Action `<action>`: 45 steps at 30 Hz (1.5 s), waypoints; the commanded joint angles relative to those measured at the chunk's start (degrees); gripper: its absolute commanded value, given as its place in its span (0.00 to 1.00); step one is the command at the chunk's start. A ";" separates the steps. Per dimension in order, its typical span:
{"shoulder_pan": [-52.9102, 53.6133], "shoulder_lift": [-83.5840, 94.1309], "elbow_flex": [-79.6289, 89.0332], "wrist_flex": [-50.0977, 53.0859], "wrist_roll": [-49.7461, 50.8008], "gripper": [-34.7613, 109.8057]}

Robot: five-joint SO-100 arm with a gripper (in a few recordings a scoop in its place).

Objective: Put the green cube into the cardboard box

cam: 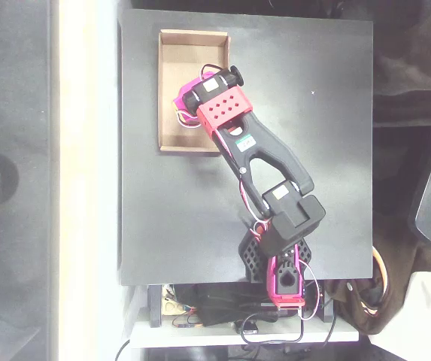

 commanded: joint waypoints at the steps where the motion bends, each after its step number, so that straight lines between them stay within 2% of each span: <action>1: -0.62 1.58 -0.62 0.18 0.35 0.45; 13: -0.62 8.26 -0.62 0.18 0.35 0.45; 33: 0.62 37.35 -0.62 0.18 0.44 0.45; 45: 13.01 48.08 0.09 0.18 0.44 0.45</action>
